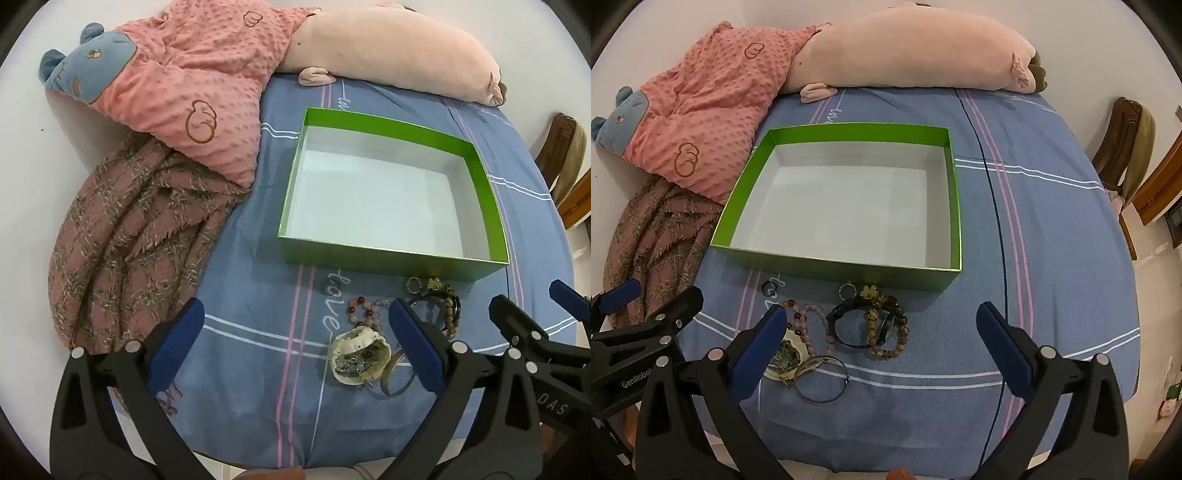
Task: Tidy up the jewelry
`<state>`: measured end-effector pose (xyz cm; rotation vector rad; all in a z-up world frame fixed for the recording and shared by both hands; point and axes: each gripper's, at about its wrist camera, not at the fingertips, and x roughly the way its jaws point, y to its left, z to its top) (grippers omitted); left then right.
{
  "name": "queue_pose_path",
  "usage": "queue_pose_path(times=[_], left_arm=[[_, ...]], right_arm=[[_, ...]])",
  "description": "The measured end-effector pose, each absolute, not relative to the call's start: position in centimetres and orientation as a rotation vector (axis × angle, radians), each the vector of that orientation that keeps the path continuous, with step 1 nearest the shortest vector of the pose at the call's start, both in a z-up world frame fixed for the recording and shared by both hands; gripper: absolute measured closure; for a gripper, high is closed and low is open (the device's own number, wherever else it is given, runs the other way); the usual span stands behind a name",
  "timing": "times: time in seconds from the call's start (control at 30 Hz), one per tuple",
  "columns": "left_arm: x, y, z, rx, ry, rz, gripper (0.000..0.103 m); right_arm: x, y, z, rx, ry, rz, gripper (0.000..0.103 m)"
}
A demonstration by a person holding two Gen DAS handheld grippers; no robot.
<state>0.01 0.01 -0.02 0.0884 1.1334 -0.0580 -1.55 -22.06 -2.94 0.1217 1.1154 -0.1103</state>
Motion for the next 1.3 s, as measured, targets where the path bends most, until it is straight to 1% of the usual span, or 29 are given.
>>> queue_pose_path(times=[1.3], left_arm=[[-0.73, 0.17, 0.18, 0.091, 1.138, -0.056, 0.002]], right_arm=[[-1.79, -22.08, -3.49, 0.120, 1.128, -0.112, 0.001]])
